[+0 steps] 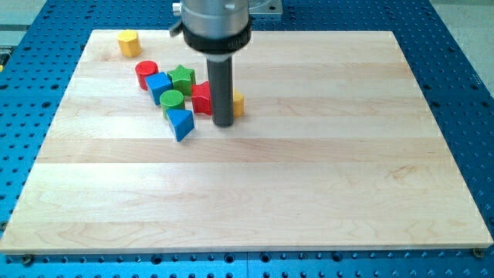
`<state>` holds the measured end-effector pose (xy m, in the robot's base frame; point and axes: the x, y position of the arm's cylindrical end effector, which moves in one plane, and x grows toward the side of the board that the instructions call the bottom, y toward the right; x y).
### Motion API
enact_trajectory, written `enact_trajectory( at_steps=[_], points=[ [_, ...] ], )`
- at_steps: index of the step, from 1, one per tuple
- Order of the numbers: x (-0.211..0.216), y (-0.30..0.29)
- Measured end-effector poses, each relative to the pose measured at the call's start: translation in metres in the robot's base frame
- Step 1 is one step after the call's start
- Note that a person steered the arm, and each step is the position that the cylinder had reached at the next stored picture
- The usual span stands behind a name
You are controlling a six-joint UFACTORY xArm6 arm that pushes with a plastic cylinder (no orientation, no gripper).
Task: Push the yellow heart horizontally right to the yellow hexagon
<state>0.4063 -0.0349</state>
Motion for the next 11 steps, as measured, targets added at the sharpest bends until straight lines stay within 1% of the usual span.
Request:
enact_trajectory(
  at_steps=[1, 2, 3, 4, 6, 7, 8, 9, 10, 11],
  points=[
    [-0.04, 0.023],
    [-0.058, 0.041],
    [-0.066, 0.085],
    [-0.125, 0.054],
    [-0.087, 0.041],
    [-0.124, 0.025],
    [-0.132, -0.009],
    [-0.13, -0.075],
    [-0.159, -0.098],
    [-0.182, -0.15]
  ],
)
